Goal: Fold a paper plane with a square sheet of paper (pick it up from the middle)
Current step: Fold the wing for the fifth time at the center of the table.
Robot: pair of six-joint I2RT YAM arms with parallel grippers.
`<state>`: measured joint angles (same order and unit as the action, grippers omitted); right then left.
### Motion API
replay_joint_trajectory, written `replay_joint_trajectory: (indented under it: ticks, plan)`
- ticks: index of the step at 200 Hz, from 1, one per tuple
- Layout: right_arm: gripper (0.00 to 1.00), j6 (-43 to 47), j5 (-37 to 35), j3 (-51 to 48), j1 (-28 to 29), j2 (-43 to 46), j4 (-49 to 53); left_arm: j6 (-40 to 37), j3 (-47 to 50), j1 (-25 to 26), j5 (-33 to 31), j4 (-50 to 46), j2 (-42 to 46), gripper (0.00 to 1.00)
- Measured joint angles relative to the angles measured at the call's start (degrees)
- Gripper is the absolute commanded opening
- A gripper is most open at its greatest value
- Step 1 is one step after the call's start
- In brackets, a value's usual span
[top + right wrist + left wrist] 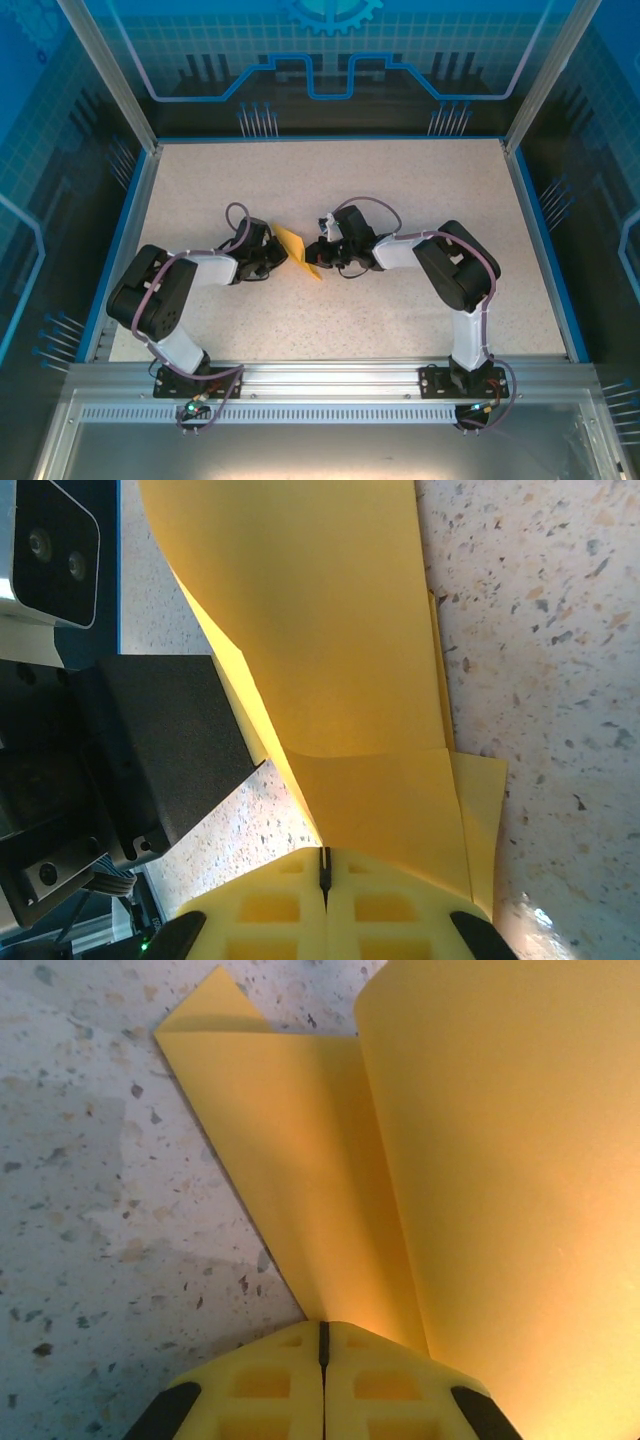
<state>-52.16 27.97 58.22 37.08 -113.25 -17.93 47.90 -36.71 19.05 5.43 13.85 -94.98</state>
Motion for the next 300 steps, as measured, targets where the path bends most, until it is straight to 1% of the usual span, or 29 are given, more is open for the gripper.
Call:
replay_joint_trajectory:
  ticks: [24,78,133,162,243,268,300]
  plan:
    - [0.0,-1.5,-0.1,-0.1,0.0,0.0,-0.6,-0.4,-0.1,0.0,0.0,0.2,0.0,0.11]
    - [0.0,-2.3,-2.3,-0.4,0.4,0.1,-0.1,-0.5,0.5,0.0,0.0,4.6,0.5,0.13]
    - [0.0,-2.3,-3.1,-0.4,0.4,0.1,0.4,-0.3,0.9,0.0,-0.1,5.7,1.0,0.05]
    - [0.0,-2.3,-3.1,-0.4,0.4,0.1,0.3,0.0,0.9,0.0,-0.7,5.9,0.2,0.03]
    - [0.0,-2.2,-0.5,-0.4,0.4,0.1,-0.5,-0.1,0.6,0.0,-1.2,6.0,-1.9,0.04]
    - [0.08,1.3,-2.2,1.3,0.4,0.1,3.6,-0.5,-0.4,0.0,-0.9,5.9,-2.8,0.03]
    - [0.18,9.7,-5.7,4.2,0.4,0.1,9.2,-1.6,-1.9,0.0,0.1,5.7,-4.1,0.03]
